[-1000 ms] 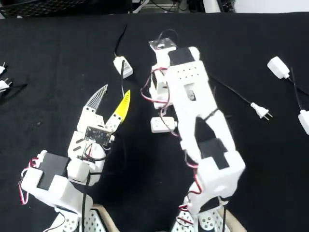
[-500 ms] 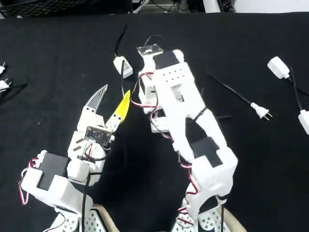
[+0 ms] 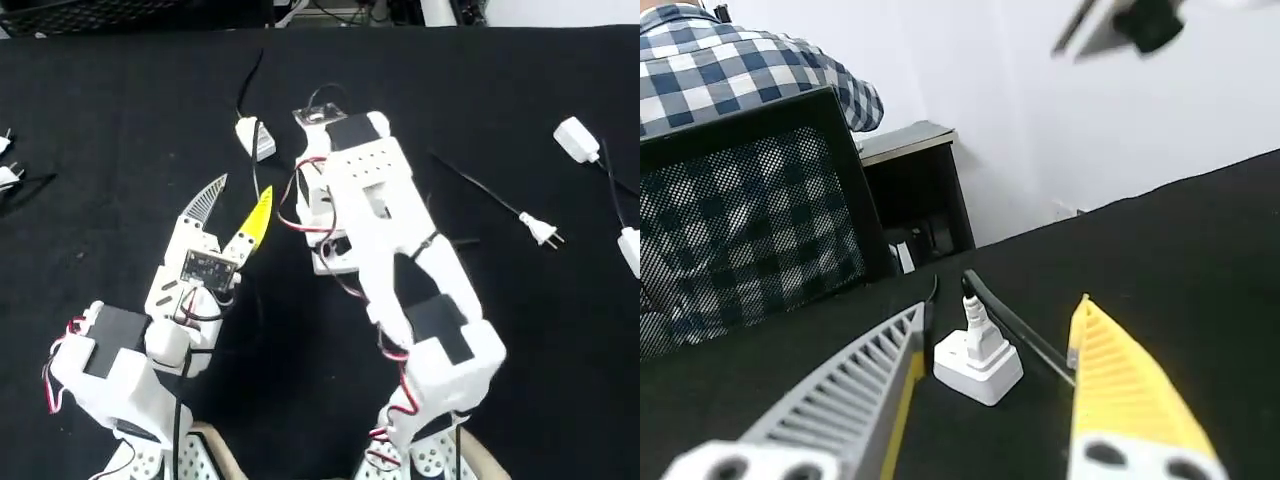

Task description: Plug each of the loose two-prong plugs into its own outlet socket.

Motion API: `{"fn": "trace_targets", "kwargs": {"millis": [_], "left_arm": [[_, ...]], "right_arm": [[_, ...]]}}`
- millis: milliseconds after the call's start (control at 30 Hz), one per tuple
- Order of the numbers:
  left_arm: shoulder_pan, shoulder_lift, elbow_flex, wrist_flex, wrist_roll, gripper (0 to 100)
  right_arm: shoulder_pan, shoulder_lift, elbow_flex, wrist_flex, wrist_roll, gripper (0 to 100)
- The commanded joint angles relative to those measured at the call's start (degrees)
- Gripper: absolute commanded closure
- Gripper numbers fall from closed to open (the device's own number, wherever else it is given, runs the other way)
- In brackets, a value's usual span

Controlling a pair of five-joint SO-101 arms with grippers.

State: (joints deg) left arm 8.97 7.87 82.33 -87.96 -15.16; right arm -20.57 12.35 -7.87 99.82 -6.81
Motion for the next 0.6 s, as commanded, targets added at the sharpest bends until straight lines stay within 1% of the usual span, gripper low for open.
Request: {"fn": "trace_targets", "kwargs": {"millis": [0,567], "left_arm": [[0.13,-0.18,-1.54,0.0,0.18,76],[0.22,-0.09,-1.54,0.0,0.18,76]], "right_arm": [[0.7,-3.47,0.4,1.05,0.62,98.6],[0.79,3.21,-1.89,0.88,0.18,98.6]]}}
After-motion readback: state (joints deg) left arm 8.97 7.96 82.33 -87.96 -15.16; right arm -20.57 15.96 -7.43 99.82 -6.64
